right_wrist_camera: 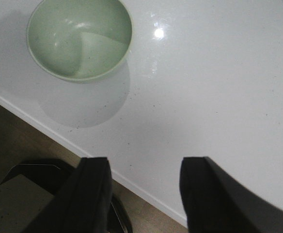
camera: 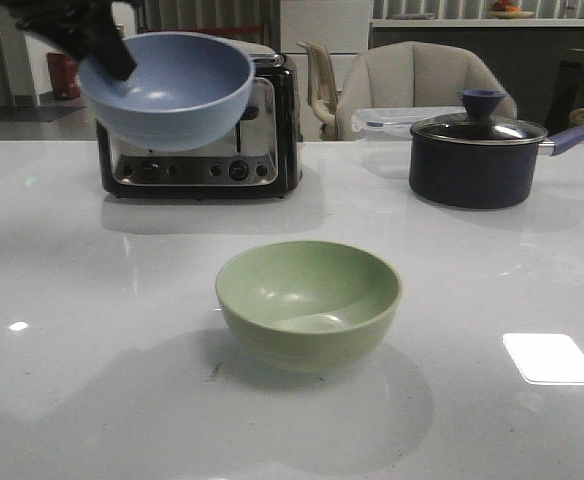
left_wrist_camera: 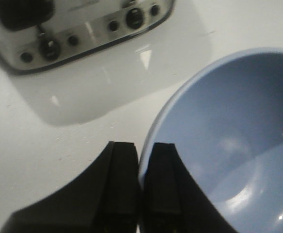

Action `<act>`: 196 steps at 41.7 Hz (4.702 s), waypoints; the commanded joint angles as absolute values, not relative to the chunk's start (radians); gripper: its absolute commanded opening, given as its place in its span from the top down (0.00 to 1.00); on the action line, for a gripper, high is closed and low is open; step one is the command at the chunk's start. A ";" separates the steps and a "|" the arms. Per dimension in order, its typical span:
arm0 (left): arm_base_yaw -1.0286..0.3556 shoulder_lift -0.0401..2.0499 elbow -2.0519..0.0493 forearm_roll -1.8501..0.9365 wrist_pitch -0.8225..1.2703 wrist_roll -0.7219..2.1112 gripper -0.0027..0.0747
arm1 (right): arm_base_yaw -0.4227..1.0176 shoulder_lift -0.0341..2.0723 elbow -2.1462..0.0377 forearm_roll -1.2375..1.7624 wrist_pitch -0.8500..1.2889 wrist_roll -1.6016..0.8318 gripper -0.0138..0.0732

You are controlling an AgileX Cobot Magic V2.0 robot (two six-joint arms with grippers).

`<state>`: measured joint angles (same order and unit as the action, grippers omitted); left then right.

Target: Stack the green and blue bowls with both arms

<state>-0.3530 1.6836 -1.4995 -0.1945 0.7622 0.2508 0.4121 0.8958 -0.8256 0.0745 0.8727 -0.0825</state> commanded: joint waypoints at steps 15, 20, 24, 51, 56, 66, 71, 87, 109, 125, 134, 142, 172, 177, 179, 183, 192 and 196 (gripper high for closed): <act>-0.571 1.721 -1.529 -0.226 0.788 0.264 0.84 | 0.411 0.886 -0.852 0.066 0.824 -0.080 0.33; -0.573 1.767 -1.529 -0.267 0.784 0.264 0.84 | 0.411 0.886 -0.852 0.066 0.824 -0.080 0.33; -0.573 1.811 -1.529 -0.278 0.776 0.264 0.84 | 0.411 0.886 -0.852 0.066 0.824 -0.080 0.33; -0.573 1.871 -1.577 -0.311 0.840 0.282 0.19 | 0.411 0.886 -0.852 0.066 0.824 -0.080 0.33; -0.573 1.776 -1.575 -0.311 0.856 0.290 0.19 | 0.411 0.886 -0.852 0.066 0.824 -0.080 0.33; -0.605 1.564 -1.489 -0.311 0.874 0.294 0.19 | 0.411 0.886 -0.852 0.066 0.820 -0.080 0.33; -0.639 1.435 -1.372 -0.311 0.878 0.315 0.19 | 0.411 0.886 -0.852 0.066 0.822 -0.080 0.33; -0.661 0.973 -1.015 -0.140 0.875 0.201 0.19 | 0.411 0.886 -0.852 0.067 0.822 -0.080 0.33; -0.661 0.580 -0.783 0.028 0.761 0.000 0.24 | 0.411 0.690 -0.829 0.065 0.829 -0.072 0.33; -0.661 0.580 -0.783 0.028 0.739 0.000 0.24 | 0.411 0.551 -0.749 0.067 0.883 -0.072 0.37; -0.661 0.580 -0.783 0.028 0.739 0.000 0.46 | 0.411 0.551 -0.749 0.067 0.881 -0.072 0.70; -0.661 0.580 -0.783 0.028 0.739 0.000 0.71 | 0.411 0.551 -0.749 0.067 0.880 -0.072 0.80; -0.565 0.487 -0.726 0.048 0.678 0.000 0.84 | 0.411 0.551 -0.749 0.066 0.888 -0.072 0.80; -0.420 0.372 -0.585 0.058 0.496 0.000 0.84 | 0.411 0.551 -0.749 0.066 0.888 -0.072 0.80; -0.364 0.313 -0.514 0.058 0.421 0.000 0.84 | 0.411 0.551 -0.749 0.066 0.888 -0.072 0.80; -0.257 0.218 -0.359 0.054 0.269 0.000 0.84 | 0.411 0.551 -0.749 0.066 0.888 -0.072 0.80; -0.079 0.027 -0.070 -0.053 0.015 0.000 0.84 | 0.411 0.551 -0.749 0.066 0.888 -0.072 0.80; -0.044 -0.014 0.004 -0.060 -0.055 0.000 0.84 | 0.411 0.551 -0.749 0.066 0.888 -0.072 0.80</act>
<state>-0.0667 0.0058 -0.0145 -0.0357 0.1129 0.0088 0.4121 0.5486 -0.7232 0.0723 0.9499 -0.0699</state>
